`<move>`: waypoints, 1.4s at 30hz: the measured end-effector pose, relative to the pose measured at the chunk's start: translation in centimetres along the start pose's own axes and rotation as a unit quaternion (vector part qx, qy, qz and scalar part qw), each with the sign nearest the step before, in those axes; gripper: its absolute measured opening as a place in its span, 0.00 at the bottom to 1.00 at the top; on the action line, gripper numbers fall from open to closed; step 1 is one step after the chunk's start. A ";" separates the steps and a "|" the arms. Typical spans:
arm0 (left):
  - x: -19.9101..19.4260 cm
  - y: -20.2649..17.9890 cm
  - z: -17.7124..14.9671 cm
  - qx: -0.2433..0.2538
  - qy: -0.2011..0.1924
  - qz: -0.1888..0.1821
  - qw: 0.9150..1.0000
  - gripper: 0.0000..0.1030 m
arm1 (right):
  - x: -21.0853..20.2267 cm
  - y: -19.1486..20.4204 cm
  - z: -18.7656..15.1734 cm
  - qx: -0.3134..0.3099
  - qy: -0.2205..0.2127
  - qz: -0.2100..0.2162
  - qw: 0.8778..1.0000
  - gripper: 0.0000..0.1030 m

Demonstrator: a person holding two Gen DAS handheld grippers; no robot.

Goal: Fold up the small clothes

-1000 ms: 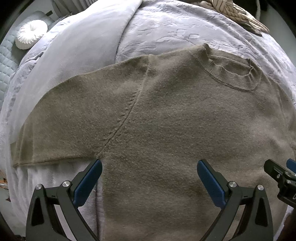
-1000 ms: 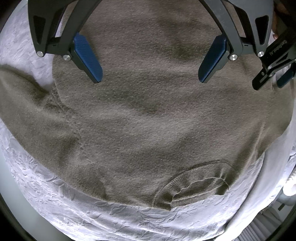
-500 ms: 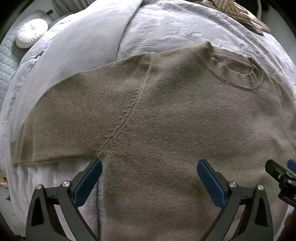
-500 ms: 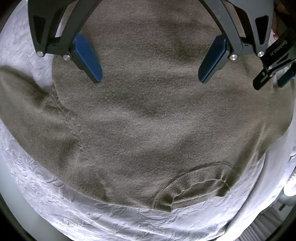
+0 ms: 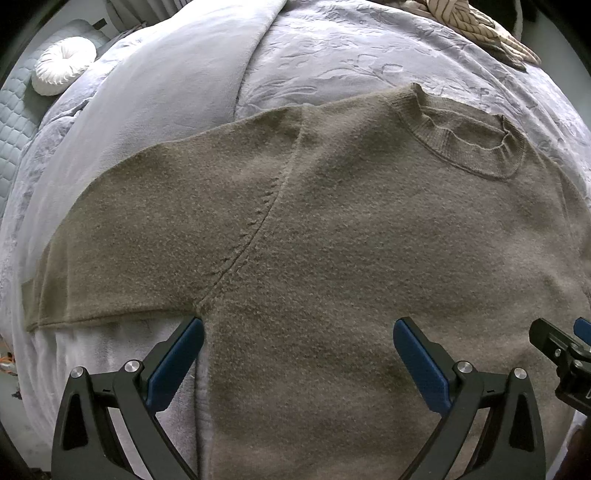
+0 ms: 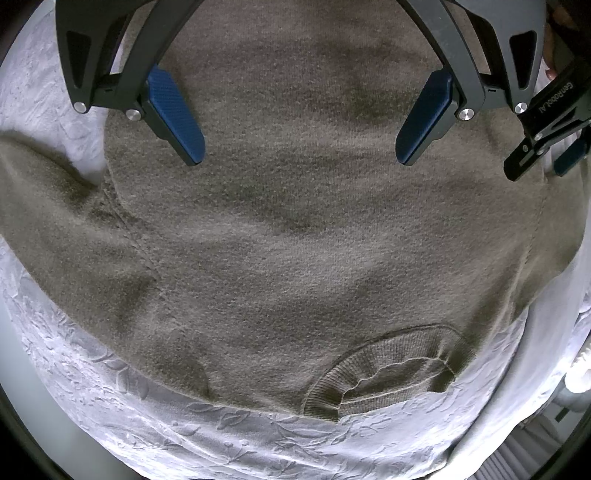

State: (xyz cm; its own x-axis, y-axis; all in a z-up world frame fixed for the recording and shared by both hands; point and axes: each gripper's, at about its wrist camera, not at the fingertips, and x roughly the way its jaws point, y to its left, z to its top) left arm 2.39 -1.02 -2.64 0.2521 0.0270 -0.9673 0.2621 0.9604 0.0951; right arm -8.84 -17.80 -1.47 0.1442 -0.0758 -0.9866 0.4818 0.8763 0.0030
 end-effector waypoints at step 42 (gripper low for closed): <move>0.0 0.3 -0.1 -0.002 -0.001 -0.001 1.000 1.00 | -0.2 0.2 -0.2 -0.002 -0.001 -0.001 1.000 1.00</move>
State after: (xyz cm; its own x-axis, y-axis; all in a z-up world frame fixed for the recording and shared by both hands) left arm 2.41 -0.70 -2.66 0.2540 0.0254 -0.9669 0.2579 0.9617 0.0930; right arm -8.95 -17.52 -1.36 0.1447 -0.0773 -0.9865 0.4789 0.8778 0.0014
